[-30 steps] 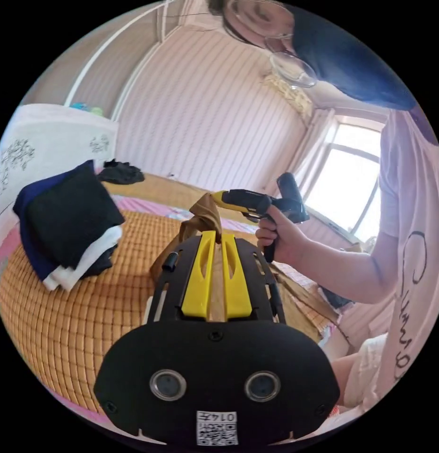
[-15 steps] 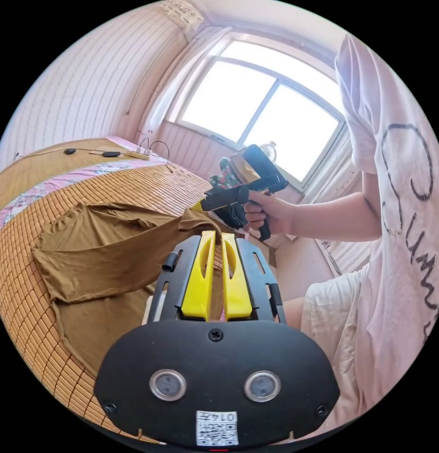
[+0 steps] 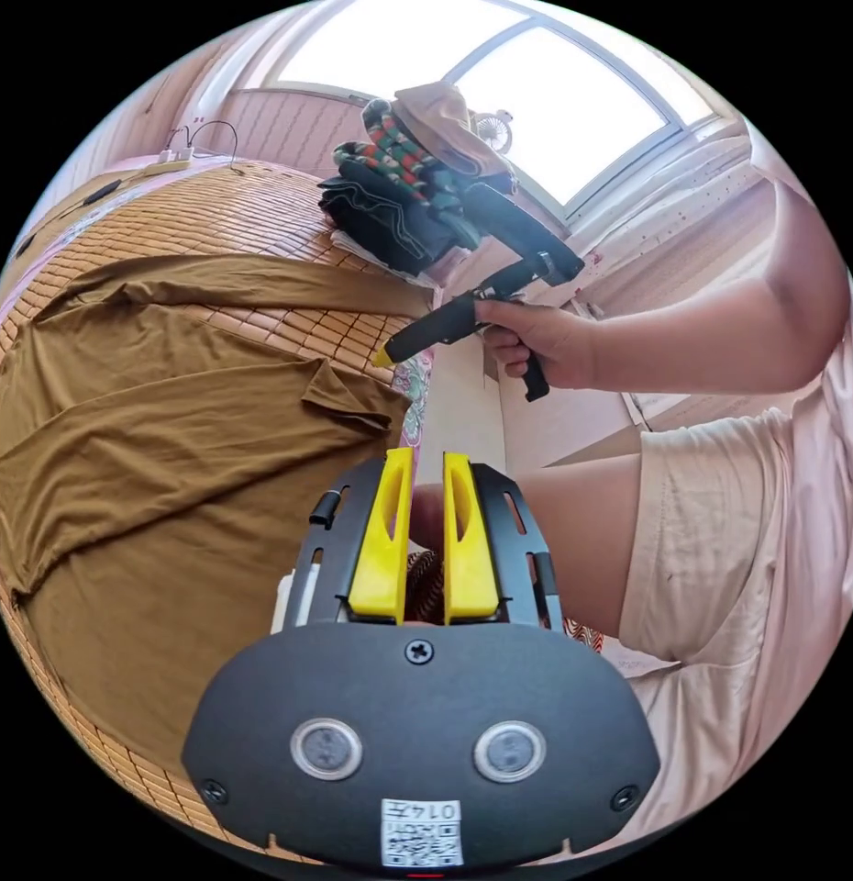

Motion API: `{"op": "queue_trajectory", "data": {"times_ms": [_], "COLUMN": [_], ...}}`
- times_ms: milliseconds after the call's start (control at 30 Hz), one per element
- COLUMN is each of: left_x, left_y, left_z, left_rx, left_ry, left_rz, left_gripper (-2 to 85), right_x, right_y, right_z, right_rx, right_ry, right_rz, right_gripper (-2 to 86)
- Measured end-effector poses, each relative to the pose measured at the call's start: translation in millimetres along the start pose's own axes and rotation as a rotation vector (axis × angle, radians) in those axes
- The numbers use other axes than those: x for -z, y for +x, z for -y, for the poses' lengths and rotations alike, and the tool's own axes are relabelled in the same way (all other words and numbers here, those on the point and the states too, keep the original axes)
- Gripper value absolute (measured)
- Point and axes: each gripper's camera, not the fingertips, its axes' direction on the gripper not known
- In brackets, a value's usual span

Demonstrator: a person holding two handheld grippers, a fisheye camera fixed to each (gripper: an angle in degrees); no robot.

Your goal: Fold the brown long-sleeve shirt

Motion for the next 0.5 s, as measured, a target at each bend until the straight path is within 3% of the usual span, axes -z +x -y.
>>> {"op": "queue_trajectory", "data": {"times_ms": [200, 300, 500], "left_x": [-0.4, -10.1, -57.0], "left_y": [-67.6, -102.6, -115.6], "left_z": [-17.1, -19.5, 1.7], "left_rx": [0.094, 0.115, 0.012], "left_ry": [0.031, -0.014, -0.032], "left_rz": [0.118, 0.138, 0.054], "left_gripper": [5.1, 5.2, 6.7], "right_x": [-24.0, -0.5, 30.0], "right_y": [-40.7, -27.7, 21.8], "right_z": [15.1, 7.5, -14.3], "right_rx": [0.111, 0.025, -0.143], "right_ry": [-0.066, -0.03, -0.077], "right_rz": [-0.242, -0.22, -0.155], "right_gripper": [7.1, 2.0, 0.2]}}
